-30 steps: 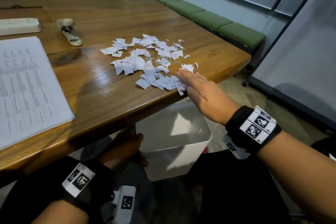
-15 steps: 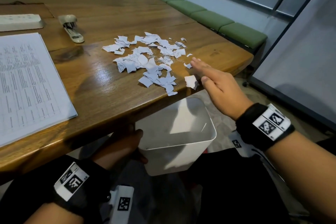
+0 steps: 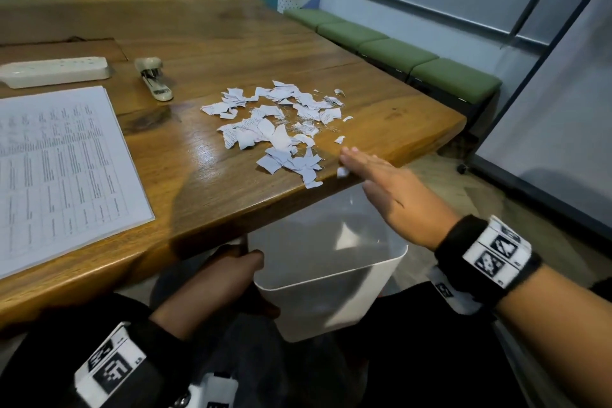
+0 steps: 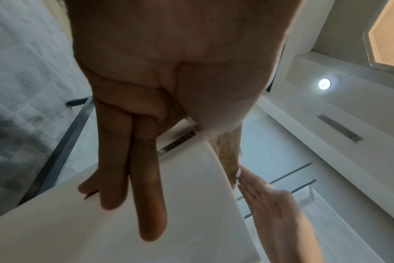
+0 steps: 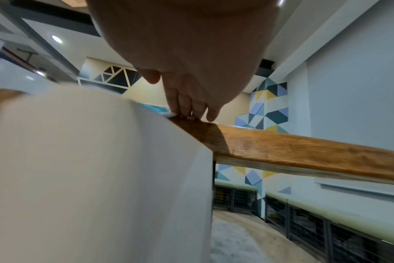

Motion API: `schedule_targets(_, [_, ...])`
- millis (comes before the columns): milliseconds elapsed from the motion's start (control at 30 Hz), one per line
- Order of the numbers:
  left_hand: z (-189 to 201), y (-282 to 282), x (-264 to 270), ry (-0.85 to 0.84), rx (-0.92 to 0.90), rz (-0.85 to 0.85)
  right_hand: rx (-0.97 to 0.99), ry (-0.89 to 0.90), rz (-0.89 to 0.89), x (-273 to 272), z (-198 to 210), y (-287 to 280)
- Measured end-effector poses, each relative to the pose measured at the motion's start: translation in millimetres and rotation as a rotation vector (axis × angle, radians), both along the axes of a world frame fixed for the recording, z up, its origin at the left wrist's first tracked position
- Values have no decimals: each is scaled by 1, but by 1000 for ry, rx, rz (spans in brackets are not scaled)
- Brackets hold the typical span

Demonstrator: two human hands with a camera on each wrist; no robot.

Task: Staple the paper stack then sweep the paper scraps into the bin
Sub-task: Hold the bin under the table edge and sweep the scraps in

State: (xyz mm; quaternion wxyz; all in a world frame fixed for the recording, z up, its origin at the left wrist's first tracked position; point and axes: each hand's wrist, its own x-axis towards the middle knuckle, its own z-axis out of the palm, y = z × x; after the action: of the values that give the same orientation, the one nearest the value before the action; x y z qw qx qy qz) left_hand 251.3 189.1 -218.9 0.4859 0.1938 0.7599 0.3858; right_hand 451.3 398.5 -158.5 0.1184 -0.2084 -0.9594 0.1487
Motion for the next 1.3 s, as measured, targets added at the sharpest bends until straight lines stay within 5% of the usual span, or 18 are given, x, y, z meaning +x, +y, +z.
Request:
schedule_targets(267, [13,-3,14,-18,57,2,-61,150,48,-14,21,-8])
schedule_targets(467, [27,-14,14,73,30,-61,-77,22,114,-49,14,-17])
schedule_targets(700, [29,-16,11,21,30,28,-176,80,184,-11,10,-32])
schedule_targets(867, [30,-16,15,48,21,-28,-192,158,68,-11,31,-16])
schedule_targets(1067, [28,-10,17,71,1,25,-68,-185,-68,-31,40,24])
schedule_targets(1300, [15,-6,12,88,82,29,7,-344,26,-9,39,-1])
